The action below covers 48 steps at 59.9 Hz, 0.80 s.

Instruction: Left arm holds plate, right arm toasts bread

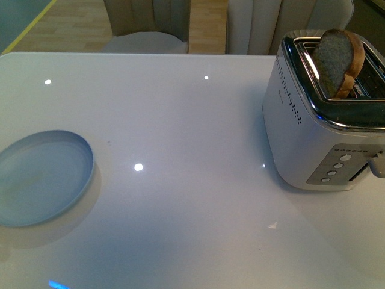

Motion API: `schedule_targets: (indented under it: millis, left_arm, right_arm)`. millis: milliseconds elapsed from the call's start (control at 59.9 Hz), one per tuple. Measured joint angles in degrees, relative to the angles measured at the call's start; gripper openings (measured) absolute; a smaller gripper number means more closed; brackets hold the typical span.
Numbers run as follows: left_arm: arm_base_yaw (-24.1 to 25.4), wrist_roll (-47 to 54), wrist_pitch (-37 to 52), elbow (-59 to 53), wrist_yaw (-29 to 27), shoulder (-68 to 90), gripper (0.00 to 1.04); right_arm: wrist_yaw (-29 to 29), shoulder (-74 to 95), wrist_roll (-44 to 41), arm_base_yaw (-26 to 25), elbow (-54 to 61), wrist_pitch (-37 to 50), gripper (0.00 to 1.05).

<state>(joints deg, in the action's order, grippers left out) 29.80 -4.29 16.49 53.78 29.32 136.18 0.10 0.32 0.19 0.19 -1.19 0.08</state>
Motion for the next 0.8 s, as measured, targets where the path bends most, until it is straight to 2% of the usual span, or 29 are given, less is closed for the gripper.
schedule_targets:
  millis: [434,585,802]
  left_arm:
    - [-0.5,0.2,-0.1,0.2,0.9,-0.9,0.68]
    - [-1.6,0.0,-0.7,-1.2,1.1,-5.4,0.99]
    - [-4.4,0.0,-2.9,-7.0,1.2,-21.7,0.98]
  right_arm:
    - [0.0,0.0,0.0,0.0,0.0,0.0,0.96]
    - [0.0,0.0,0.0,0.0,0.0,0.0,0.96]
    - [0.0,0.0,0.0,0.0,0.0,0.0,0.96]
